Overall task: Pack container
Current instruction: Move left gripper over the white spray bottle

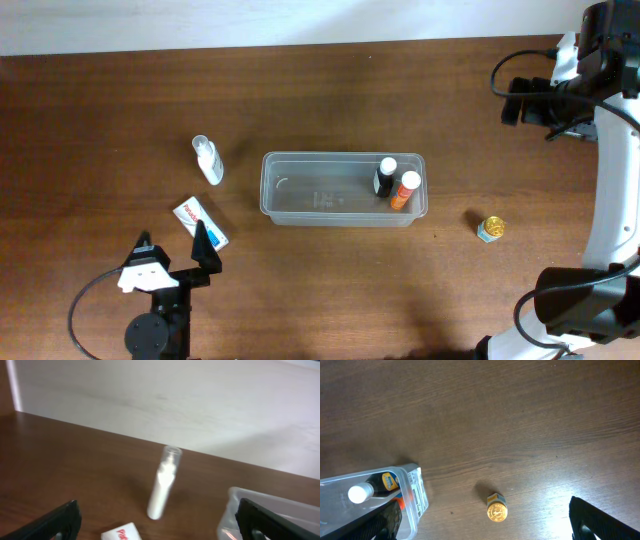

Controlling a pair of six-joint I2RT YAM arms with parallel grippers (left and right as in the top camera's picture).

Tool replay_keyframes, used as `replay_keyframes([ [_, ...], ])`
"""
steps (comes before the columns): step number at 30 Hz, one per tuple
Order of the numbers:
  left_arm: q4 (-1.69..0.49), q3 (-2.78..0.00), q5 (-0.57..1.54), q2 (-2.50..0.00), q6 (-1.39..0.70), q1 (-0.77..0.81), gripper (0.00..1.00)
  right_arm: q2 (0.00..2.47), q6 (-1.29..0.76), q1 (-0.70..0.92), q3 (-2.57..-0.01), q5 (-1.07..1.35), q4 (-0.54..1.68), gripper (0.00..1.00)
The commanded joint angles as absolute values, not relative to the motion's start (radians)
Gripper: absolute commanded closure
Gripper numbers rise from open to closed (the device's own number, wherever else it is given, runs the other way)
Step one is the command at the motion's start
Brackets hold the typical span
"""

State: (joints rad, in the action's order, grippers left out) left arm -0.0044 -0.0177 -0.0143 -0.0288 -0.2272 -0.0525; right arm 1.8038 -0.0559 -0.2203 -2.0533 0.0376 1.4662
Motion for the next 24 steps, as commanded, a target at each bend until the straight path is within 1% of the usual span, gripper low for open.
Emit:
replay_keyframes([
  [1, -0.036, -0.118, 0.051, -0.036, -0.207, -0.055, 0.01, 1.794, -0.06, -0.225, -2.075, 0.029, 1.466, 0.02],
  [5, -0.157, -0.286, -0.041, -0.1, -0.194, -0.055, 0.01, 1.794, -0.06, -0.225, -2.075, 0.029, 1.466, 0.02],
  [7, -0.209, -0.389, -0.066, -0.174, -0.148, -0.055, 0.01, 1.794, -0.06, -0.225, -2.075, 0.029, 1.466, 0.02],
  [10, -0.275, -0.553, -0.077, -0.338, -0.076, -0.055, 0.01, 1.794, -0.06, -0.225, -2.075, 0.029, 1.466, 0.02],
  [13, -0.35, -0.746, -0.075, -0.556, -0.013, -0.055, 0.0, 1.794, -0.06, -0.225, -2.075, 0.029, 1.466, 0.02],
  [16, -0.47, -0.999, -0.075, -0.806, 0.039, -0.055, 0.01, 1.794, -0.06, -0.225, -2.075, 0.029, 1.466, 0.02],
  [19, -0.678, -1.309, -0.075, -1.06, 0.063, -0.055, 0.0, 1.794, -0.06, -0.225, -2.075, 0.029, 1.466, 0.02],
  [24, -1.09, -1.843, -0.076, -1.452, 0.081, -0.055, 0.01, 1.794, -0.06, -0.225, -2.075, 0.029, 1.466, 0.02],
])
